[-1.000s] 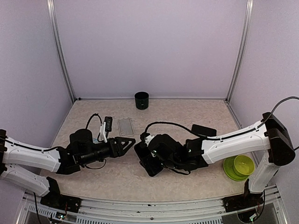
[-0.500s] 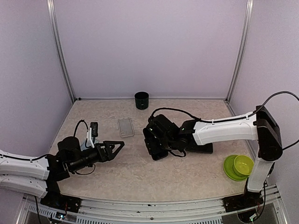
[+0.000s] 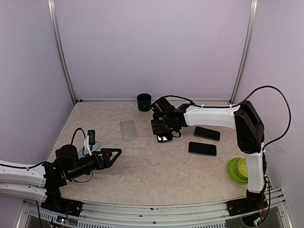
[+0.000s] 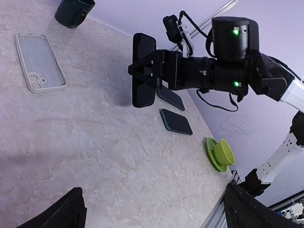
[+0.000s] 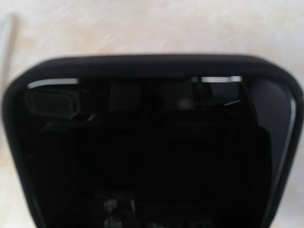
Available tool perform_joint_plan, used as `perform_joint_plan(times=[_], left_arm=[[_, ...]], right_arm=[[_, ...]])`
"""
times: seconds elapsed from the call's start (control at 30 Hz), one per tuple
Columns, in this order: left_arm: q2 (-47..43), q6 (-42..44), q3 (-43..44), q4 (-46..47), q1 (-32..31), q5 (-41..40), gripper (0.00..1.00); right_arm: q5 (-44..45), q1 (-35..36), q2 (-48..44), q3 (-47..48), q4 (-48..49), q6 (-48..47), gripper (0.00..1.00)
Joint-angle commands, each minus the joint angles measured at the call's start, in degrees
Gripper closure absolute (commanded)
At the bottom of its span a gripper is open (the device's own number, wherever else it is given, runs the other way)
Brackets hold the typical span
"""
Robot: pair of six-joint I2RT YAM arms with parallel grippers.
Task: Put the phone into the phone case
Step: Place the phone with the phone case at the corner of the board.
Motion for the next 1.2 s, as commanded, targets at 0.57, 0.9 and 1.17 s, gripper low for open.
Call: perform_joint_plan(times=[0.57,0.9,1.17], left_arm=[[-3.1,-1.8,0.3,-4.7,-3.9,-4.7,0.01],[-2.0,-1.5,1.2,-4.9,-4.0,-4.9,0.01],[-0.2,-1.4,1.8,-3.9,-4.1,-4.8,0.01]], right_arm=[[0.7,-11.4,17.2,26.1,-3.7,-4.6,0.38],[-2.5,-15.8,15.9,19.9,-2.0,-6.8,0.37],[-3.8,-18.4,15.6,16.7,0.0,-8.8,0.36]])
